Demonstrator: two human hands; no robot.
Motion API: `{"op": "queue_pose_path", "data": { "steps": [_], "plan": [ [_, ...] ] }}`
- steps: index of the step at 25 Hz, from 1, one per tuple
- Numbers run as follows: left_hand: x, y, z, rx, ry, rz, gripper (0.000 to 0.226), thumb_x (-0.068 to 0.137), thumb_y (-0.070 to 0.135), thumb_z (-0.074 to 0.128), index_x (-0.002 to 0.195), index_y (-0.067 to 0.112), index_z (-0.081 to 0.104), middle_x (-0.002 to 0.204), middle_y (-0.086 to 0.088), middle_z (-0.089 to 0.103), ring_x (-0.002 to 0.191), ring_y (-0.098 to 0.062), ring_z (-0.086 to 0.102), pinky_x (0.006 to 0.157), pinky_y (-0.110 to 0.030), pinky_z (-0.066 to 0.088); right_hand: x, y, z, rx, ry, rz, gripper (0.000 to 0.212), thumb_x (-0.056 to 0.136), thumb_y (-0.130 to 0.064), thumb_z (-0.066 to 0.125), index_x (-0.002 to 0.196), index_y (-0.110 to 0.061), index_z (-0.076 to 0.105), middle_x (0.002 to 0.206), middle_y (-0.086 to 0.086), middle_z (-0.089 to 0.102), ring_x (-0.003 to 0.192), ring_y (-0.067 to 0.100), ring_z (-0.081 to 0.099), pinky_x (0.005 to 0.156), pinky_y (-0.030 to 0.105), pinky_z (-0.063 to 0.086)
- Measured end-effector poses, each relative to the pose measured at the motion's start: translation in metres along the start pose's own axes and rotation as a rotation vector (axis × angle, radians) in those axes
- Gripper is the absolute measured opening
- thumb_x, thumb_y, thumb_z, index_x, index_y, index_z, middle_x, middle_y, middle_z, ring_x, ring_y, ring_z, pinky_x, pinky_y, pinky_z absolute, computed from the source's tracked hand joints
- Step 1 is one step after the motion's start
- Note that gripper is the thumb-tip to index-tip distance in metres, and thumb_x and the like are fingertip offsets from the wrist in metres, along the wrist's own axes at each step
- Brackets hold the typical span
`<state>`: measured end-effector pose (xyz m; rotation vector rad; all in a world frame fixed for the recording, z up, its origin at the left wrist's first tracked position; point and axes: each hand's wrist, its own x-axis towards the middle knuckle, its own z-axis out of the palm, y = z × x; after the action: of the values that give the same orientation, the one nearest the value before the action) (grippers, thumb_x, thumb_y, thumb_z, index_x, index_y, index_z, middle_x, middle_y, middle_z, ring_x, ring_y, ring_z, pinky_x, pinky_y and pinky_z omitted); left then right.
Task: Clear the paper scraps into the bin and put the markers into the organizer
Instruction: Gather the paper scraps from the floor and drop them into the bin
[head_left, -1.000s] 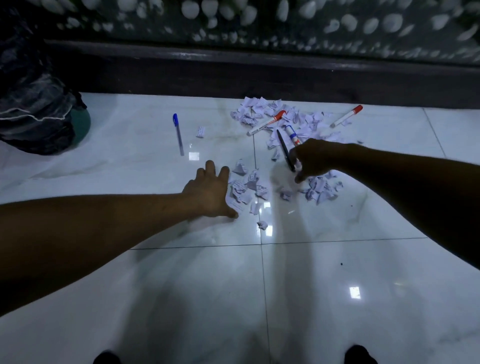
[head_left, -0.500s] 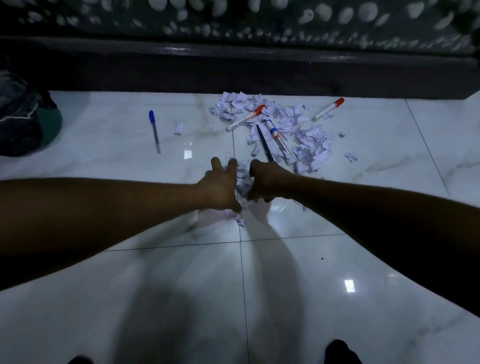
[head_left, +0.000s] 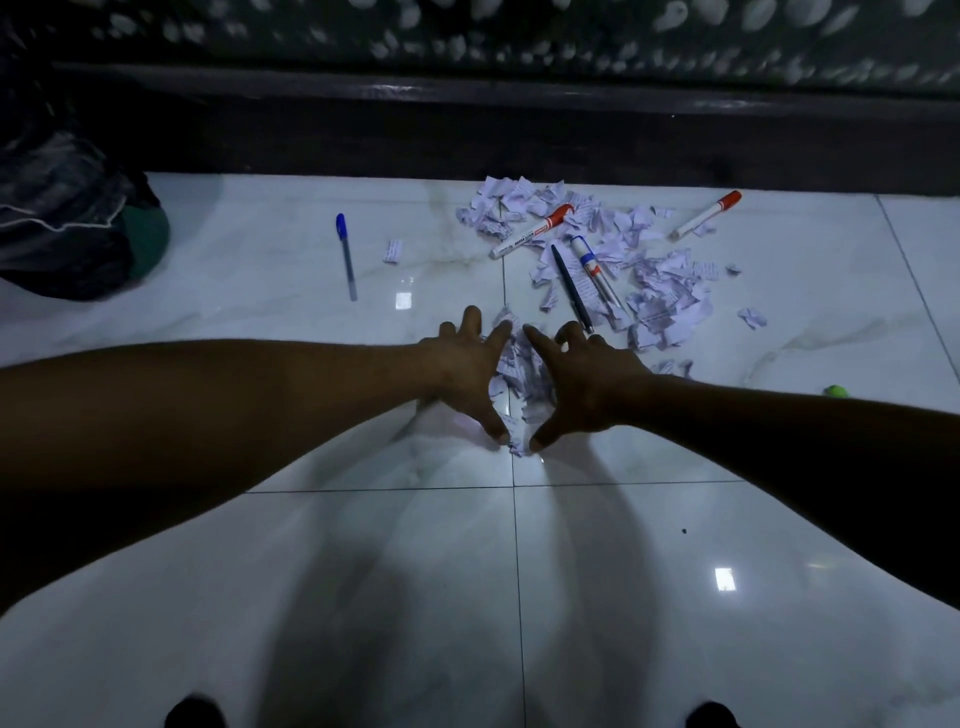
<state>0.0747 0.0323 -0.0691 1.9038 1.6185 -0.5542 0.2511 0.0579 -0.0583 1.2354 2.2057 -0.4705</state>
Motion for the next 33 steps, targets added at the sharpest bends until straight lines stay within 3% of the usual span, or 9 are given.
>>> {"op": "queue_pose_path", "data": {
  "steps": [4, 7, 10, 15, 17, 22, 27, 30, 33],
  "plan": [
    [-0.007, 0.005, 0.024, 0.018, 0.091, 0.063, 0.134, 0.054, 0.055, 0.090, 0.155, 0.021, 0.008, 0.139, -0.014, 0.023, 0.121, -0.034, 0.043, 0.094, -0.044, 0.052, -0.007, -0.012, 0.022, 0.063, 0.096, 0.017, 0.136, 0.053, -0.065, 0.086, 0.155, -0.024, 0.006, 0.146, 0.012, 0.028, 0.126, 0.034, 0.045, 0.093, 0.044, 0.049],
    [-0.014, 0.007, 0.042, -0.098, 0.184, 0.144, 0.110, 0.062, 0.041, 0.090, 0.148, 0.019, 0.025, 0.126, -0.014, 0.034, 0.099, -0.030, 0.059, 0.085, -0.040, 0.057, -0.007, -0.020, 0.032, 0.180, 0.142, -0.023, 0.105, 0.065, -0.047, 0.088, 0.147, -0.022, 0.028, 0.134, 0.015, 0.039, 0.112, 0.036, 0.057, 0.086, 0.041, 0.051],
    [-0.014, 0.009, 0.038, -0.235, 0.221, 0.161, 0.081, 0.074, 0.028, 0.083, 0.141, 0.017, 0.039, 0.121, -0.013, 0.045, 0.098, -0.030, 0.061, 0.087, -0.038, 0.054, -0.001, -0.028, 0.033, 0.326, 0.233, -0.032, 0.064, 0.080, -0.025, 0.077, 0.133, -0.014, 0.042, 0.118, 0.015, 0.050, 0.100, 0.036, 0.062, 0.072, 0.033, 0.043],
    [-0.009, 0.003, 0.017, -0.329, 0.268, 0.115, 0.023, 0.072, 0.016, 0.079, 0.088, 0.009, 0.063, 0.098, -0.011, 0.072, 0.093, -0.028, 0.066, 0.068, -0.028, 0.039, 0.010, -0.041, 0.016, 0.450, 0.239, -0.013, 0.028, 0.083, -0.017, 0.069, 0.107, -0.005, 0.062, 0.106, 0.016, 0.068, 0.100, 0.033, 0.064, 0.081, 0.037, 0.051],
    [-0.012, -0.005, 0.009, -0.357, 0.296, 0.074, 0.015, 0.075, 0.015, 0.076, 0.083, 0.011, 0.065, 0.094, -0.010, 0.073, 0.090, -0.027, 0.067, 0.064, -0.024, 0.034, 0.011, -0.045, 0.002, 0.450, 0.237, -0.033, 0.027, 0.083, -0.020, 0.073, 0.102, -0.003, 0.068, 0.101, 0.015, 0.071, 0.095, 0.032, 0.067, 0.082, 0.038, 0.053],
    [-0.028, -0.039, -0.032, -0.479, 0.381, -0.009, 0.017, 0.068, 0.008, 0.079, 0.079, 0.010, 0.066, 0.084, -0.007, 0.071, 0.081, -0.022, 0.066, 0.067, -0.027, 0.048, 0.019, -0.064, -0.054, 0.490, 0.308, -0.102, 0.023, 0.084, -0.021, 0.072, 0.099, -0.003, 0.069, 0.094, 0.015, 0.073, 0.088, 0.030, 0.069, 0.077, 0.039, 0.057],
    [-0.057, -0.097, -0.099, -0.585, 0.607, -0.099, 0.006, 0.072, 0.004, 0.073, 0.076, 0.007, 0.071, 0.076, -0.007, 0.074, 0.071, -0.017, 0.068, 0.057, -0.022, 0.049, 0.040, -0.105, -0.143, 0.370, 0.452, -0.183, 0.016, 0.090, -0.020, 0.063, 0.090, -0.005, 0.070, 0.093, 0.015, 0.071, 0.092, 0.030, 0.068, 0.067, 0.026, 0.040],
    [-0.082, -0.138, -0.132, -0.689, 0.737, -0.176, 0.011, 0.068, -0.002, 0.072, 0.067, 0.008, 0.071, 0.068, -0.006, 0.073, 0.063, -0.015, 0.068, 0.051, -0.018, 0.046, 0.050, -0.140, -0.198, 0.460, 0.530, -0.343, 0.019, 0.083, -0.026, 0.065, 0.072, -0.012, 0.073, 0.076, 0.005, 0.074, 0.076, 0.019, 0.070, 0.071, 0.033, 0.056],
    [-0.116, -0.188, -0.156, -0.752, 0.910, -0.212, 0.016, 0.073, -0.003, 0.069, 0.068, 0.011, 0.065, 0.066, -0.004, 0.066, 0.056, -0.009, 0.057, 0.045, -0.016, 0.041, 0.065, -0.192, -0.245, 0.384, 0.639, -0.393, 0.023, 0.081, -0.031, 0.072, 0.086, -0.009, 0.076, 0.089, 0.014, 0.075, 0.088, 0.025, 0.070, 0.078, 0.034, 0.056]
  ]
}}
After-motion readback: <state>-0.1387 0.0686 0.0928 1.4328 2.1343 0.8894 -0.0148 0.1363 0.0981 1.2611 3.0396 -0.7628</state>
